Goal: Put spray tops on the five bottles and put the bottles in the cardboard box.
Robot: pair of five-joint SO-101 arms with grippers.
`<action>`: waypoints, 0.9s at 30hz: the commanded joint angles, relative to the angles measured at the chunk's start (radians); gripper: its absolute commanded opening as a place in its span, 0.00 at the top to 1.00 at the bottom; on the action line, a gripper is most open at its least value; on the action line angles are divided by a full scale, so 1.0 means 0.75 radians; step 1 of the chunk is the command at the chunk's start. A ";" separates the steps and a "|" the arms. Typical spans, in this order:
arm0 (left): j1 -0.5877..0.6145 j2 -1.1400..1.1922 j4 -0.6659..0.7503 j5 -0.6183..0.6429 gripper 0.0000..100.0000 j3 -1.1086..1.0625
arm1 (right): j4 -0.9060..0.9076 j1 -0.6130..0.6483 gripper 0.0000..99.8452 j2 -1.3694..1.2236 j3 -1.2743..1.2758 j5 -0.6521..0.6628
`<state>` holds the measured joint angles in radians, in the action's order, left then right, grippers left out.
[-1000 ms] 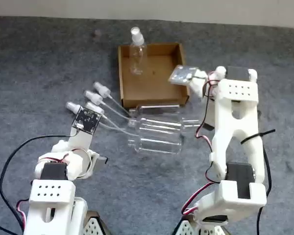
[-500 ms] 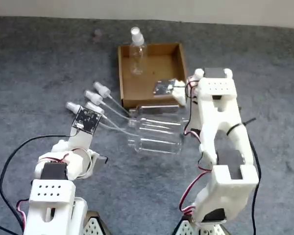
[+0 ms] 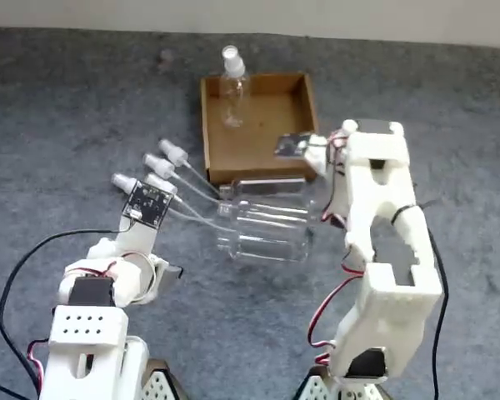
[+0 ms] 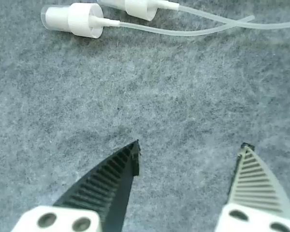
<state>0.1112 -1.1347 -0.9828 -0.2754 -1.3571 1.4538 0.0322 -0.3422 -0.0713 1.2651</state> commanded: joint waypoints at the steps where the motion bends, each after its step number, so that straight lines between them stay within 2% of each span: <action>1: -0.003 0.009 0.025 -0.004 0.75 0.005 | -0.019 -0.089 0.71 0.024 -0.062 -0.104; 4: -0.003 0.009 0.023 -0.004 0.75 0.005 | -0.019 -0.157 0.72 0.021 -0.056 -0.135; 10: -0.003 0.009 0.020 -0.004 0.75 0.005 | -0.015 -0.267 0.83 0.021 -0.050 -0.145; 14: -0.003 0.011 0.020 -0.004 0.75 0.003 | -0.019 -0.343 0.83 0.021 -0.050 -0.286; 27: -0.003 0.003 0.025 -0.004 0.75 -0.021 | -0.071 -0.729 0.83 0.030 -0.064 -0.299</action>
<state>0.1112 -1.1347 -0.9828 -0.2754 -1.3786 1.4108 -0.4710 -0.3422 -0.0713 1.0579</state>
